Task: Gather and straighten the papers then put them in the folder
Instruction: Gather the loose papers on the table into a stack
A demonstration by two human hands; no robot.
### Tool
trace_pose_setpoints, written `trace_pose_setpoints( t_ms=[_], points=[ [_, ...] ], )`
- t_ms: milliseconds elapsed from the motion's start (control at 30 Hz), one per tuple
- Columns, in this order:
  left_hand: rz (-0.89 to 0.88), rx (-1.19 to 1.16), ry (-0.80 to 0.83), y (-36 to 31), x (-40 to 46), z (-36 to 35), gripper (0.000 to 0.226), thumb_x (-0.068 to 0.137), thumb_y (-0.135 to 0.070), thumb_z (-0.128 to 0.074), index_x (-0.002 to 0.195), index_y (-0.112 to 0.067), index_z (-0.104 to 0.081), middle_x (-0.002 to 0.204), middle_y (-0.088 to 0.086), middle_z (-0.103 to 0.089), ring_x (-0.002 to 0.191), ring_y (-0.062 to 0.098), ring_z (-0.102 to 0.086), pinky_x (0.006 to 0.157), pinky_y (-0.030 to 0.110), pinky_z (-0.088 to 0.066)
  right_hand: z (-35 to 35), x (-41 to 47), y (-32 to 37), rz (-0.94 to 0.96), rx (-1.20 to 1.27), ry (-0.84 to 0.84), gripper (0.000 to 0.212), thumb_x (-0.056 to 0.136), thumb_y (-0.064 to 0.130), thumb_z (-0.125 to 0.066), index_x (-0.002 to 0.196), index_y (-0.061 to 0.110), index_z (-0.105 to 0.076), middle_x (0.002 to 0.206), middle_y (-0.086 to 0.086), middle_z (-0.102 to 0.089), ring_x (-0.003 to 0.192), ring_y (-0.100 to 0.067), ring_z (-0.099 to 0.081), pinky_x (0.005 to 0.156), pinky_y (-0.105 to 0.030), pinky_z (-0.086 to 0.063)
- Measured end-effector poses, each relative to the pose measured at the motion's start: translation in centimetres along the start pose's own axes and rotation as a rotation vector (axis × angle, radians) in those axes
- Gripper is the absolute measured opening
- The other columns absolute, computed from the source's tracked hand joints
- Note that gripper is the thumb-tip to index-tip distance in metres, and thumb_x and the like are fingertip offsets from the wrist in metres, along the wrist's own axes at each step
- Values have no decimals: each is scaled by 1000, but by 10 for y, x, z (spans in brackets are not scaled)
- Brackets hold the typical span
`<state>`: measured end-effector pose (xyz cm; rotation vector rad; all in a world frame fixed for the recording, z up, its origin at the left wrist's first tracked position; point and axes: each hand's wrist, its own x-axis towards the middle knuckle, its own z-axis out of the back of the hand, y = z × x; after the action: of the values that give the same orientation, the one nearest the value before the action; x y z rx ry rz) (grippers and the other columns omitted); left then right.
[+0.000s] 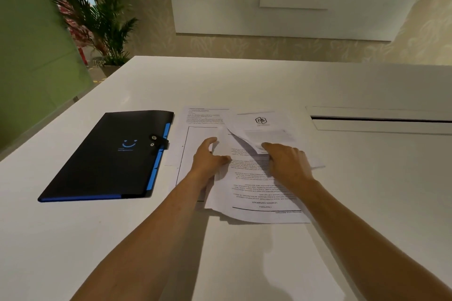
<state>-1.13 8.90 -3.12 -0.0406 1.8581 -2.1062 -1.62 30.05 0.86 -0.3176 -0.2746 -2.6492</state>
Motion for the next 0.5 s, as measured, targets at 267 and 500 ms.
trace_pose_setpoints(
  t_ms=[267, 500],
  points=[
    [127, 0, -117, -7, 6, -2, 37, 90, -12, -58, 126, -15, -50, 118, 3, -58, 104, 22, -57, 86, 30, -48, -25, -42, 45, 239, -53, -77, 16, 74, 24, -61, 85, 17, -70, 72, 0, -72, 57, -21, -65, 52, -28, -50],
    [72, 154, 19, -11, 3, 4, 60, 83, -35, -73, 130, -9, -46, 129, 7, -55, 115, 25, -55, 98, 37, -46, -27, -32, 43, 203, 123, 260, 70, 84, 76, -38, 132, 29, -58, 129, 7, -64, 115, -18, -55, 98, -36, -36]
  ],
)
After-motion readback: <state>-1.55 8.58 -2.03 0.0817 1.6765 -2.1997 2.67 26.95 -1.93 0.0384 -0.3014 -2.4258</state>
